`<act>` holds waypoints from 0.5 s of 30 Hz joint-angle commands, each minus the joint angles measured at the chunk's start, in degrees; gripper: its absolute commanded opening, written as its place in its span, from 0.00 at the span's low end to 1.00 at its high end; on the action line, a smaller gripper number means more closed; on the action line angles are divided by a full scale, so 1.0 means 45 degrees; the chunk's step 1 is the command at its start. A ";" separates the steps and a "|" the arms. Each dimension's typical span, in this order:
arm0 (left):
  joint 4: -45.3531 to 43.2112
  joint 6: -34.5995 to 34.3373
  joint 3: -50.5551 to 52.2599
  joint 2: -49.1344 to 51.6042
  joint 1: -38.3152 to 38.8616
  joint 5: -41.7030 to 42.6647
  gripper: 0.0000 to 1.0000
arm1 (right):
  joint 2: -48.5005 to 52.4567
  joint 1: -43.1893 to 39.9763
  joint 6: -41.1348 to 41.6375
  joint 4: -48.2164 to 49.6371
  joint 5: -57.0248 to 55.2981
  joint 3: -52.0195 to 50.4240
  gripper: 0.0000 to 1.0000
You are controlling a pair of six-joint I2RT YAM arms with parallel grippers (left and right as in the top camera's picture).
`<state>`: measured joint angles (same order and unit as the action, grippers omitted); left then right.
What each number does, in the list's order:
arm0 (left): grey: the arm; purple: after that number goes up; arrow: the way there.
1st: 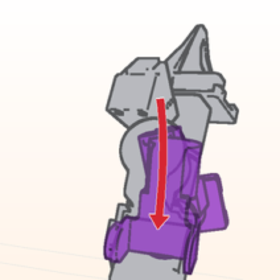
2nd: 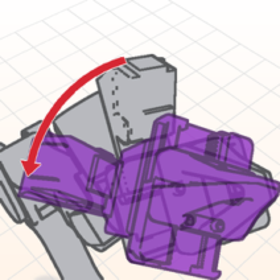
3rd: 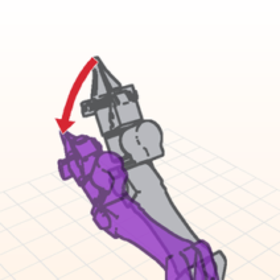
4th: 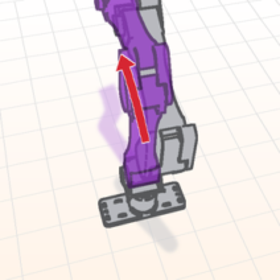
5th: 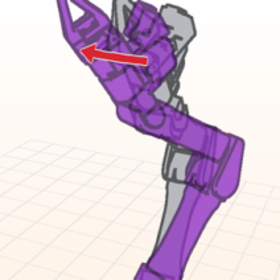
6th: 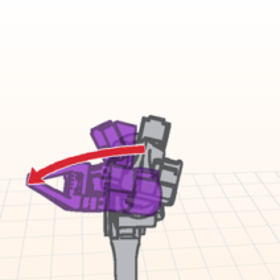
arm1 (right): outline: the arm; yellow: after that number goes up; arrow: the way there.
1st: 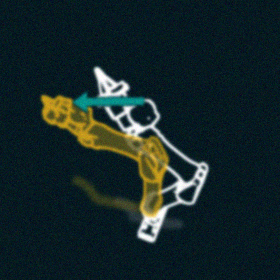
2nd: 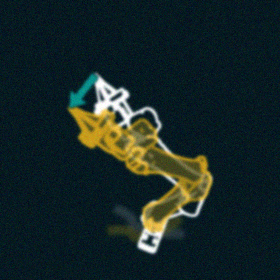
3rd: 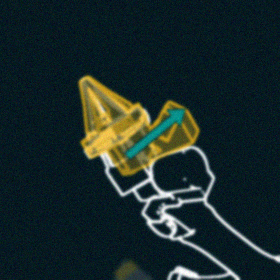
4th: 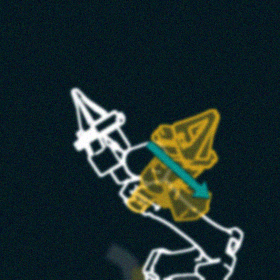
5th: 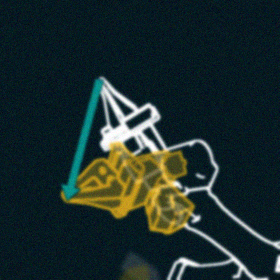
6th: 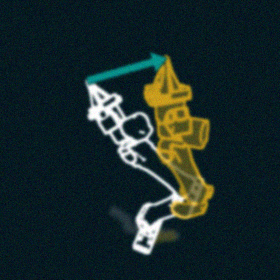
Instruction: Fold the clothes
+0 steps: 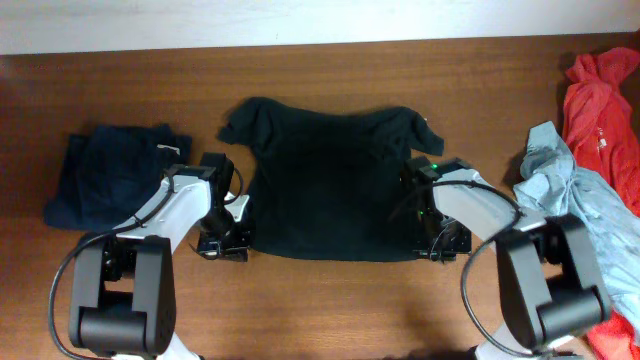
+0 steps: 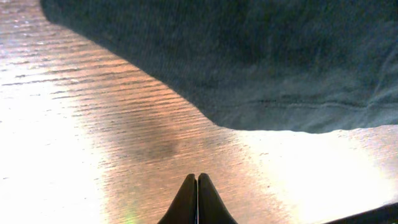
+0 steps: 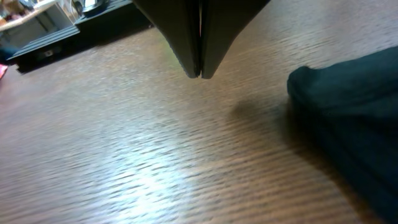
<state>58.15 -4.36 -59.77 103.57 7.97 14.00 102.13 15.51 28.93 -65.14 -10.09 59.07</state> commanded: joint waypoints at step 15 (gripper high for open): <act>-0.1802 0.0335 -0.1326 -0.2108 0.0024 -0.0971 0.65 | -0.1515 -0.0039 -0.6217 0.3264 0.5445 0.0563 0.36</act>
<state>52.38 -3.57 -65.91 92.58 7.97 11.73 92.95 15.51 4.43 -51.40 10.31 61.14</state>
